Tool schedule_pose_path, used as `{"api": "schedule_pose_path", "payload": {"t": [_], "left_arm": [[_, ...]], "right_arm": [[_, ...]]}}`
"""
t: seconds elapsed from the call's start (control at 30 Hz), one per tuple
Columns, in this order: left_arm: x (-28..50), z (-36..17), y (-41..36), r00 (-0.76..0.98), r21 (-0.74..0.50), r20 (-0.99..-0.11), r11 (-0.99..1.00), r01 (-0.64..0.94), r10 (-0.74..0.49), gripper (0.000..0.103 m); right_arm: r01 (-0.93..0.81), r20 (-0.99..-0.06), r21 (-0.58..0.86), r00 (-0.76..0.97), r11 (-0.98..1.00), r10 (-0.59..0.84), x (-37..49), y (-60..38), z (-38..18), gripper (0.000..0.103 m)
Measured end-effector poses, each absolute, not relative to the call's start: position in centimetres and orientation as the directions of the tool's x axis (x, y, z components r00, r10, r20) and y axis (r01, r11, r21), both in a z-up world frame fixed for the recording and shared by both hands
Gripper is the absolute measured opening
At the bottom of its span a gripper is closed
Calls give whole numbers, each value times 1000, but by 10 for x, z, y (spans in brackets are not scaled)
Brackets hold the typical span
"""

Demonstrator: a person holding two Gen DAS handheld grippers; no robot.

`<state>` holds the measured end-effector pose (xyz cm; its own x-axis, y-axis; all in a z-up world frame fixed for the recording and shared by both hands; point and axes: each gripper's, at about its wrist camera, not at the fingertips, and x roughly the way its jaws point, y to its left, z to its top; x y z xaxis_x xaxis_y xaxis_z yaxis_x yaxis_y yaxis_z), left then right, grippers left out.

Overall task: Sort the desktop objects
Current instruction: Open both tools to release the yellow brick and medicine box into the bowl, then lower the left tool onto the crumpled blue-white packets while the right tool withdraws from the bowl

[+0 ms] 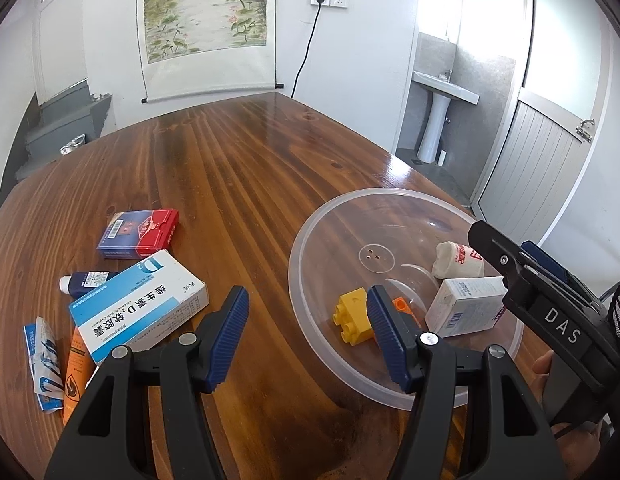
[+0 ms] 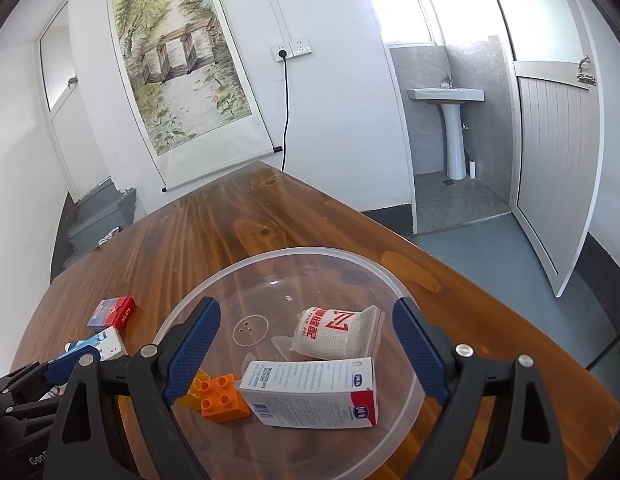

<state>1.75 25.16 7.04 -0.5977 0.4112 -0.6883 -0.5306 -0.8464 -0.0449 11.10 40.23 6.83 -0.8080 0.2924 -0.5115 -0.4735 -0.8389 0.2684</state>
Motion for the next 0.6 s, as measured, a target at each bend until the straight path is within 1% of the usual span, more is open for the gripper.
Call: {"api": "schedule_pose_path", "payload": {"t": [0.27, 0.47, 0.6], "left_arm": [[13, 71, 221, -617, -59, -689, -879, -474, 379, 65], [10, 70, 190, -640, -66, -688, -908, -413, 341, 65], [4, 70, 169, -655, -64, -690, -927, -369, 308, 65]], "right_arm": [[-425, -496, 245, -827, -872, 264, 108, 390, 68, 91], [-386, -505, 243, -834, -890, 224, 103, 382, 65, 91], [-379, -503, 225, -834, -898, 227, 102, 377, 64, 91]]}}
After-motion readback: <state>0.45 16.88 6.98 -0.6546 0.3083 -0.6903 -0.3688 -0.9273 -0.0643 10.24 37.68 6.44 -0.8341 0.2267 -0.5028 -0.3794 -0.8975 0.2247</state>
